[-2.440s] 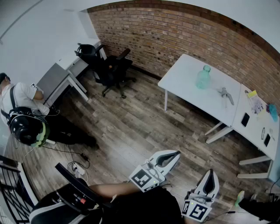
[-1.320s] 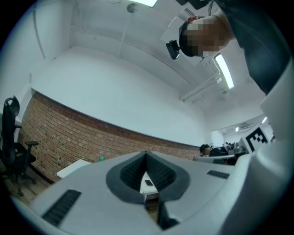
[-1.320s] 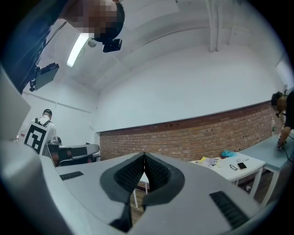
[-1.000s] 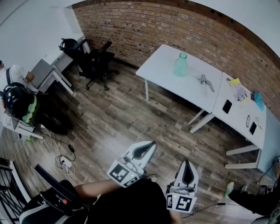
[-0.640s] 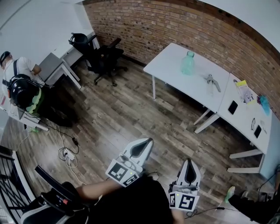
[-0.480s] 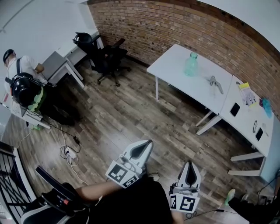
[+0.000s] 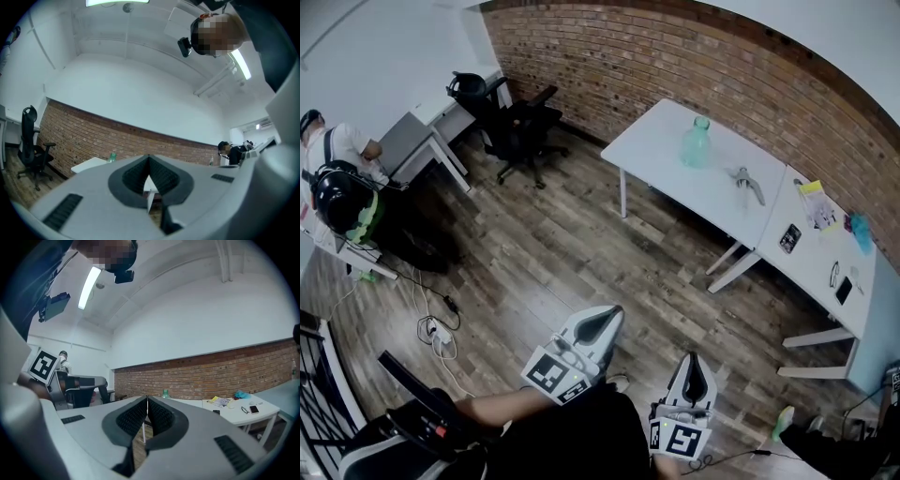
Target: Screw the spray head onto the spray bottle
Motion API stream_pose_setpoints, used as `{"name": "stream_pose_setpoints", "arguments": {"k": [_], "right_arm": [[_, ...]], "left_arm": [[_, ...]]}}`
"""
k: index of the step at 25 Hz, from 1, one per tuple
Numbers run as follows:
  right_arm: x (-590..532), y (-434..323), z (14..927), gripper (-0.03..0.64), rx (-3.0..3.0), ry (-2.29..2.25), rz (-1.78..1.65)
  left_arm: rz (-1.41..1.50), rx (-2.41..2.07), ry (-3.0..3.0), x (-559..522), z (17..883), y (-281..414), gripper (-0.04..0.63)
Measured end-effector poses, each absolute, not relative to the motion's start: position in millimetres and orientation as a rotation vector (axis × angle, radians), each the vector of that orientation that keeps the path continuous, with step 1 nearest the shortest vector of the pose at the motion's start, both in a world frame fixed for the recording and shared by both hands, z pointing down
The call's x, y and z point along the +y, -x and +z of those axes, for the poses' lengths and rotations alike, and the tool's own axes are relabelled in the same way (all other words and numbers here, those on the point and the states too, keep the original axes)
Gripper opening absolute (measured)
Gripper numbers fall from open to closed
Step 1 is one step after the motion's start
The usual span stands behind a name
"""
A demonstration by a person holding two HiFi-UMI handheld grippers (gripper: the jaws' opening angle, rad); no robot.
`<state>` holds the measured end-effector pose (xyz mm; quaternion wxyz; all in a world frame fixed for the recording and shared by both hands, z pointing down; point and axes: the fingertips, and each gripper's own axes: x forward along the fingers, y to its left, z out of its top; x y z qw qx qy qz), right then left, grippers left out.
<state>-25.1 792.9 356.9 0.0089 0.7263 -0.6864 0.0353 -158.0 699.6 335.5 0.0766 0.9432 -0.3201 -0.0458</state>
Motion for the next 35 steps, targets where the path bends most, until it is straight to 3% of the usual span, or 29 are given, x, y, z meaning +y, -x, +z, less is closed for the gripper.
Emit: {"name": "stream_pose_setpoints", "arguments": {"k": [35], "right_arm": [[580, -42, 343, 0.008, -1.928, -2.399, 0.112]], "left_arm": [[-0.191, -0.743, -2.895, 487, 335, 76, 0.000]]}}
